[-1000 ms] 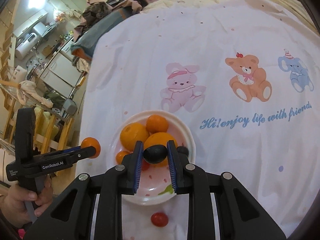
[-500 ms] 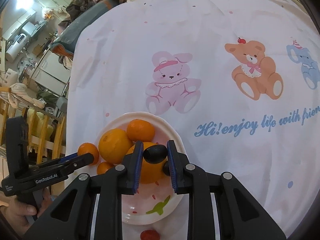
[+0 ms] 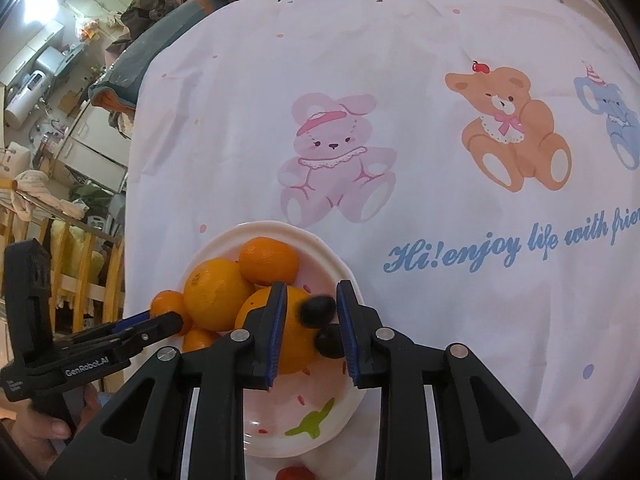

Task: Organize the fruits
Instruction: 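Place the tangerine on the plate with the left gripper while the right gripper places the plum, then grasp the small green tomato with the left gripper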

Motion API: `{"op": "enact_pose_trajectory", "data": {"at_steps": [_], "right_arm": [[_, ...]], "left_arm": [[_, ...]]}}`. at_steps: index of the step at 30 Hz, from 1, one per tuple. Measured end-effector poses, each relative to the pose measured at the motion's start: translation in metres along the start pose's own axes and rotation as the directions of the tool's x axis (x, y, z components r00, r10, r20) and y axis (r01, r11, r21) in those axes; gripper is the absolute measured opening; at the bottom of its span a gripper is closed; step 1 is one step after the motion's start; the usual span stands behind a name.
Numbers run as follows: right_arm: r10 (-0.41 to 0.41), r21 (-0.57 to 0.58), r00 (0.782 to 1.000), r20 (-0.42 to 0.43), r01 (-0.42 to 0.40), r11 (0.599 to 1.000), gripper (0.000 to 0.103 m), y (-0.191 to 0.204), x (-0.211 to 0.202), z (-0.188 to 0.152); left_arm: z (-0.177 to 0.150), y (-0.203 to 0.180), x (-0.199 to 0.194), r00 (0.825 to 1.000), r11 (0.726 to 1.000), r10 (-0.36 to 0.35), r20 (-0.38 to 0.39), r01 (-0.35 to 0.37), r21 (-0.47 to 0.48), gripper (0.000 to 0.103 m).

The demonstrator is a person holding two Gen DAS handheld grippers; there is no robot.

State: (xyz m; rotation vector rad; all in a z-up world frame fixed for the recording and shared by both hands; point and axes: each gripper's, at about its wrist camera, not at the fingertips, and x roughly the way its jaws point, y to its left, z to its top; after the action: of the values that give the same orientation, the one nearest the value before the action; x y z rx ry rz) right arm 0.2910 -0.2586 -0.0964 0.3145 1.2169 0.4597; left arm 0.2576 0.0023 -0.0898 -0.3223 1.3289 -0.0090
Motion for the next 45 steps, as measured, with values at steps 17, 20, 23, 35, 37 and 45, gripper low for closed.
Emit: {"op": "enact_pose_trajectory", "data": {"at_steps": [17,20,23,35,37,45], "right_arm": [[-0.039,-0.013,0.997,0.064,0.039,0.999,0.065,0.004,-0.032,-0.01],[-0.044,-0.016,0.996,0.072,0.045,0.999,0.065,0.007,-0.041,-0.018],[-0.048,-0.025,0.996,0.076,0.05,0.998,0.065,0.011,-0.048,-0.025],[-0.06,0.008,0.993,0.105,0.059,0.998,0.065,0.02,-0.082,-0.073],[-0.061,0.02,0.993,0.104,0.06,0.998,0.065,0.02,-0.085,-0.082],[-0.105,0.071,0.99,0.091,0.098,0.993,0.07,0.017,-0.094,-0.119]], "left_arm": [[-0.014,-0.009,-0.023,0.998,0.998,0.019,0.061,-0.022,0.056,0.082],[-0.017,-0.009,-0.031,0.997,0.998,0.02,0.079,-0.024,0.058,0.082],[-0.021,-0.008,-0.041,0.995,0.998,0.025,0.099,-0.03,0.058,0.082],[-0.064,0.003,-0.065,0.995,0.997,0.005,0.103,-0.013,0.077,0.082],[-0.076,0.004,-0.069,0.994,0.996,0.006,0.107,-0.015,0.092,0.082],[-0.135,-0.006,-0.071,0.999,0.983,-0.024,0.046,0.016,0.184,0.082]]}}
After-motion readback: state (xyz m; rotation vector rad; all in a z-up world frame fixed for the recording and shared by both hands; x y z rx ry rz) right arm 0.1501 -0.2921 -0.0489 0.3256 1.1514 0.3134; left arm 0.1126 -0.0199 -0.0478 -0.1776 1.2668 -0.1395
